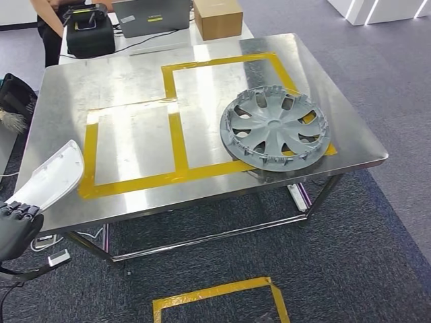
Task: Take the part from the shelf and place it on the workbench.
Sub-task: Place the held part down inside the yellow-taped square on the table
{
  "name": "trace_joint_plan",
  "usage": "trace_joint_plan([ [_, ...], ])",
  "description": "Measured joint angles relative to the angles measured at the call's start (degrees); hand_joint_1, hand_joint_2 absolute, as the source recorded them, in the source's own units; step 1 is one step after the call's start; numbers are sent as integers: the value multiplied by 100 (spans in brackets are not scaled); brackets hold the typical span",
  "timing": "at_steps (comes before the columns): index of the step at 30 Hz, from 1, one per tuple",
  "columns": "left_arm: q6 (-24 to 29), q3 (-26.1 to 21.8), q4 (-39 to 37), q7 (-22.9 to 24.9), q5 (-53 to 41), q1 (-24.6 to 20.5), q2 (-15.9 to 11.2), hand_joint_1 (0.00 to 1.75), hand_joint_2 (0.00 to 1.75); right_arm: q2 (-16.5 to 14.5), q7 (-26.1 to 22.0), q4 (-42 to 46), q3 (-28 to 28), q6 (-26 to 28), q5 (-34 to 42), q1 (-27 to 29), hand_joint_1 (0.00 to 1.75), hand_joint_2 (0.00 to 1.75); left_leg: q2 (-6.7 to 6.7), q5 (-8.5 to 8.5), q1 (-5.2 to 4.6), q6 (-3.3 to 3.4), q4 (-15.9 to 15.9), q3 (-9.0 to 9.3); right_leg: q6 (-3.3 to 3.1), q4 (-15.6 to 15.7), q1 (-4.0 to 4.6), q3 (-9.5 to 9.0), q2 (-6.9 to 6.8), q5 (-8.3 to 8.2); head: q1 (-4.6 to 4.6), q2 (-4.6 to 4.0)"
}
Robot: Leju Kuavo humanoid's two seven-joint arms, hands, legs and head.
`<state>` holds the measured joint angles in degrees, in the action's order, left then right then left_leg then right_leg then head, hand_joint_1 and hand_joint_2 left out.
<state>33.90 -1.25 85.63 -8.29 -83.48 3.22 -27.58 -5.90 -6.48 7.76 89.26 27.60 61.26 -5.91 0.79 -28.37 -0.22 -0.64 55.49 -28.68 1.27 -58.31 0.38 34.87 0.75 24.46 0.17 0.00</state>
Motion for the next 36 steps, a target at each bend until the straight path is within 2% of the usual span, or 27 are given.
trace_joint_plan([
  [3,-418,276,-254,60,-117,-508,280,175,175,0,-67,0,-3,4,87,-11,0,0,26,8,-14,18,8,-2,16,15,-14,-8,-36,-7,-1,0],
  [6,-490,860,-759,627,-261,-1138,605,175,175,0,-98,0,-4,-15,118,-52,0,0,30,11,-32,51,16,-16,55,23,-40,-18,-37,-29,1,0],
  [10,-454,1287,-1036,837,-253,-1461,696,175,175,0,-93,0,-4,-18,124,-39,0,0,-11,12,-68,99,20,-25,109,47,-75,-16,19,-67,-2,0],
  [13,-446,1417,-1119,845,-249,-1566,709,175,175,0,-91,-1,-4,-13,126,-29,0,0,-20,61,-53,175,-30,-15,183,10,-67,7,13,-114,1,0],
  [15,-443,1471,-1154,845,-248,-1597,718,175,175,0,-92,-2,-4,-8,127,-33,0,0,-28,90,-13,211,-60,17,209,-283,-53,168,-5,56,31,0],
  [18,-442,1536,-1214,845,-248,-1610,732,175,175,0,-92,-2,-4,-7,127,-25,0,0,-32,89,3,220,-59,26,225,-1367,-53,735,-21,521,69,0],
  [19,-442,1556,-1236,845,-248,-1610,739,175,175,1,-91,-2,-4,-7,127,-17,0,0,-32,80,4,217,-57,33,225,-1579,-54,870,-23,565,70,0],
  [20,-442,1573,-1255,845,-248,-1610,745,175,175,1,-91,-2,-4,-7,127,-11,0,0,-31,65,8,210,-55,48,224,-1567,-54,900,-25,494,73,0],
  [21,-442,1585,-1271,845,-248,-1611,751,175,175,2,-91,-2,-4,-7,127,-8,0,0,-31,42,15,195,-54,76,223,-1316,-56,811,-28,314,72,0],
  [22,-442,1595,-1283,845,-248,-1612,756,175,175,2,-91,-2,-4,-7,127,-7,0,0,-30,11,23,172,-52,112,223,-909,-61,639,-30,73,73,0],
  [23,-441,1599,-1293,845,-248,-1618,759,175,175,2,-91,-2,-4,-7,127,-11,0,0,-30,-22,26,142,-48,142,223,-521,-59,470,-27,-80,73,0],
  [24,-440,1604,-1303,845,-248,-1628,761,175,175,1,-91,-2,-5,-7,127,-19,0,0,-29,-52,24,110,-38,152,196,-213,-54,329,-24,-153,72,0],
  [25,-438,1608,-1311,845,-248,-1641,762,175,175,1,-91,-2,-5,-6,127,-23,0,0,-29,-76,19,79,-29,145,156,-60,-48,258,-20,-176,67,0],
  [27,-430,1626,-1325,845,-248,-1658,764,175,175,1,-90,-2,-7,-5,130,-21,0,0,-26,-95,12,25,-11,124,48,-33,-35,233,-14,-136,60,0],
  [29,-423,1649,-1332,845,-247,-1668,762,175,175,0,-90,-2,-7,-3,131,-12,0,0,-29,-132,16,-28,105,81,-14,-35,-53,208,-8,-149,56,0],
  [30,-421,1658,-1335,845,-246,-1680,760,175,175,0,-90,-2,-7,-3,130,-17,0,0,-31,-205,21,-58,292,-20,-37,-30,-65,191,-5,-141,50,0],
  [31,-418,1664,-1339,846,-246,-1691,759,175,175,0,-91,-2,-7,-2,130,-23,0,0,-33,-333,27,-89,596,-195,-59,-25,-73,179,-4,-130,46,0],
  [33,-416,1678,-1352,847,-246,-1695,759,175,175,1,-91,-2,-7,-2,130,-29,0,0,-33,-641,39,-136,1346,-671,-91,-25,-74,175,-5,-106,41,0],
  [34,-416,1683,-1360,846,-246,-1685,759,175,175,1,-91,-2,-8,-2,130,-25,0,0,-33,-709,45,-146,1599,-865,-99,-25,-73,171,-5,-96,41,0],
  [35,-416,1688,-1367,846,-246,-1676,759,175,175,1,-91,-2,-8,-2,131,-22,0,0,-33,-656,49,-148,1664,-967,-100,-25,-73,163,-3,-87,41,0],
  [36,-416,1690,-1373,846,-246,-1671,759,175,175,1,-91,-2,-9,-2,131,-19,0,0,-34,-487,53,-144,1517,-960,-94,-25,-74,147,-1,-77,40,0],
])
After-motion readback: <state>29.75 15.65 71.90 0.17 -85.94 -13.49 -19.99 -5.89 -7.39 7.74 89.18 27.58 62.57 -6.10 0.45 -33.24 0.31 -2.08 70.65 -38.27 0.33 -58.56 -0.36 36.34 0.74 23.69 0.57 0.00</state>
